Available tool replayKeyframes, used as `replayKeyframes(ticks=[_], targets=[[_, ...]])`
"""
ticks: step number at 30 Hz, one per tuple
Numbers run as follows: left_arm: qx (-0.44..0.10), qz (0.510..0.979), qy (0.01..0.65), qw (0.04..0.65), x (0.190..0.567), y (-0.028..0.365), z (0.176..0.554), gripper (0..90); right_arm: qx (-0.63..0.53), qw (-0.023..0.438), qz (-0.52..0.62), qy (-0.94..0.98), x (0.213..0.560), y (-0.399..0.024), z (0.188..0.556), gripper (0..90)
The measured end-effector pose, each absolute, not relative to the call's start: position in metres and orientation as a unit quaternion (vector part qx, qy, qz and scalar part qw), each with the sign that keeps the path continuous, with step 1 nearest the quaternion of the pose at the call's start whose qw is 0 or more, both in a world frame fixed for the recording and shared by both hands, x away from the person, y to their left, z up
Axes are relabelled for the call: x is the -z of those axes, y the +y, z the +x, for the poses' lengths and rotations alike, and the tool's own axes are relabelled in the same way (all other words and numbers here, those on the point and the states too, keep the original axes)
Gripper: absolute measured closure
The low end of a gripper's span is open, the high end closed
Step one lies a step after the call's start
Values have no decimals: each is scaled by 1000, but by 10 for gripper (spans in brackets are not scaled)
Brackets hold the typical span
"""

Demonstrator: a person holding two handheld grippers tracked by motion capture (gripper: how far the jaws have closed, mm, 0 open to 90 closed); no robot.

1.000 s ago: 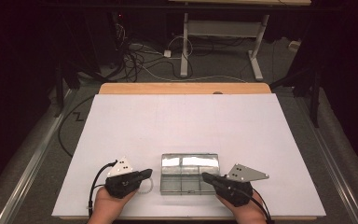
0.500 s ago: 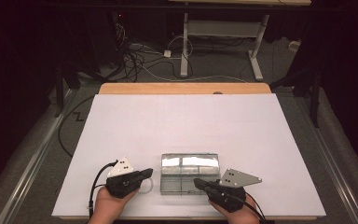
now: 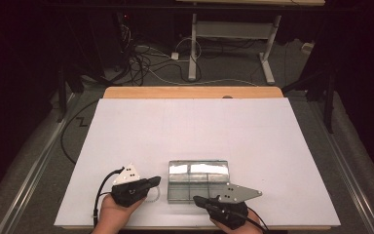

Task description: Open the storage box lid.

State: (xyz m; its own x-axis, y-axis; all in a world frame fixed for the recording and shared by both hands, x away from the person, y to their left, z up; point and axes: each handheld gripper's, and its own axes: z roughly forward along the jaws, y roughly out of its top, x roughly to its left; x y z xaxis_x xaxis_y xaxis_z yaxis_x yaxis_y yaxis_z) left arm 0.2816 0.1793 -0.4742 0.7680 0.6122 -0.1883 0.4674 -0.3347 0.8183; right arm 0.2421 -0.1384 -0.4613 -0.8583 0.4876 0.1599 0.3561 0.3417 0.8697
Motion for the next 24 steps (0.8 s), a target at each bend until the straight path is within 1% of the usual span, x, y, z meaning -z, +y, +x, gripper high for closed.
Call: replayKeyframes(ticks=[15,24], targets=[[-75,810,334,475,473,177,285,877,-471,35,257,843,486,-128,235,900],[-73,813,337,470,476,177,287,877,-452,32,271,849,495,-130,238,900]])
